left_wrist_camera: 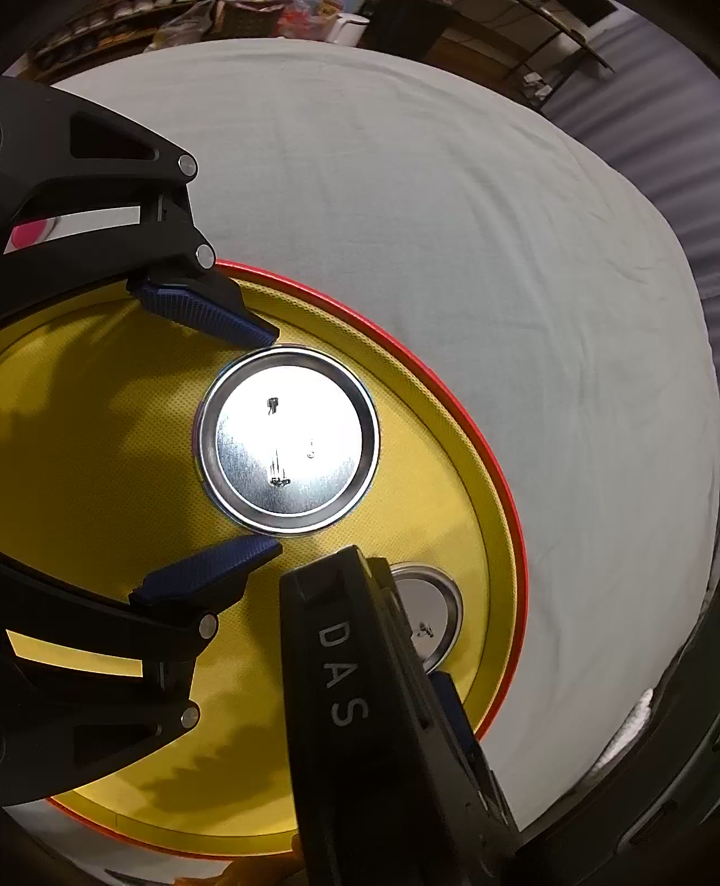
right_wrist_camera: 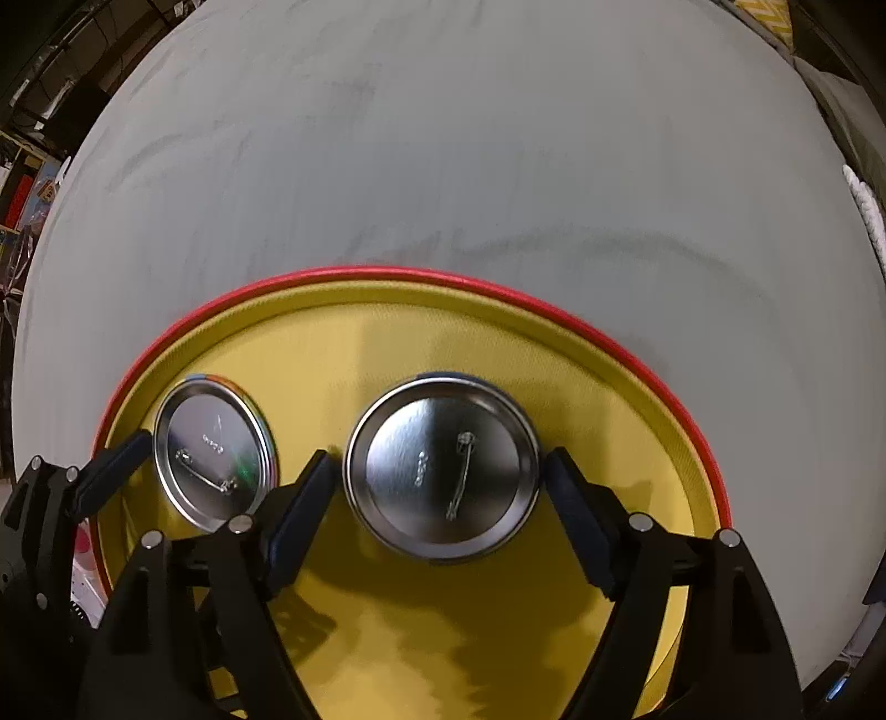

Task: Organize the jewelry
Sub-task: 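Close the left tool on one silver badge while the right tool closes on the other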

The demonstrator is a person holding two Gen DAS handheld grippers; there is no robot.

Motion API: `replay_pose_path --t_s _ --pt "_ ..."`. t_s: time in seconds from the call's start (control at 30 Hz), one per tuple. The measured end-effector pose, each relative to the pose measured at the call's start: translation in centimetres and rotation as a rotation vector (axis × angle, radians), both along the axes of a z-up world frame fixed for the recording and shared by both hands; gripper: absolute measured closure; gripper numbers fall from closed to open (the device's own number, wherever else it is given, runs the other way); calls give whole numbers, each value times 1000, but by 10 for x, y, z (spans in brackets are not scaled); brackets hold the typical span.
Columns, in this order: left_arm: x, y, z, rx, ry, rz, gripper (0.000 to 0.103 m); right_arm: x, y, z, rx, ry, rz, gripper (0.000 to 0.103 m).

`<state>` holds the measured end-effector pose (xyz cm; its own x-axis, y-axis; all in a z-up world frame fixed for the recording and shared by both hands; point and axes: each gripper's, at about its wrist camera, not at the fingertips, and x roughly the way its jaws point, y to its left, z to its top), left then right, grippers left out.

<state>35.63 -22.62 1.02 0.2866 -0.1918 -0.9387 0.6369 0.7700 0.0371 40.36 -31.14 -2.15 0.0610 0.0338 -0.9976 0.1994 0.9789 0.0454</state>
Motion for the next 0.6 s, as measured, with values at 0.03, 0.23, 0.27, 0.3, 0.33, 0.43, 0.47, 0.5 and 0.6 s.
replay_pose_path --t_s 0.03,0.23,0.27,0.3,0.33,0.43,0.47,0.5,0.6 --pt "-1 0 0 -1 0 0 35 0 0 0 -1 -2 -1 30" --pt "-2 1 0 -3 0 2 36 0 7 -2 -3 -22 -13 32" --pt "-3 1 0 -6 -4 8 36 -2 7 -2 -2 -27 -16 33" --pt "-4 2 0 -11 -10 12 36 -8 8 -3 -3 -29 -17 33" --pt "-4 4 0 -16 -11 17 37 -4 8 -2 -3 -30 -18 33" --pt "-3 8 3 -45 -3 37 40 -6 4 -2 2 -35 -27 33" --pt "-3 10 5 -59 -3 42 77 -6 2 -1 2 -37 -30 33" --pt "0 14 8 -55 -16 73 100 -7 2 -1 -9 -38 -32 33" --pt "6 22 7 -92 17 90 101 -8 -3 -2 5 -39 -29 33"
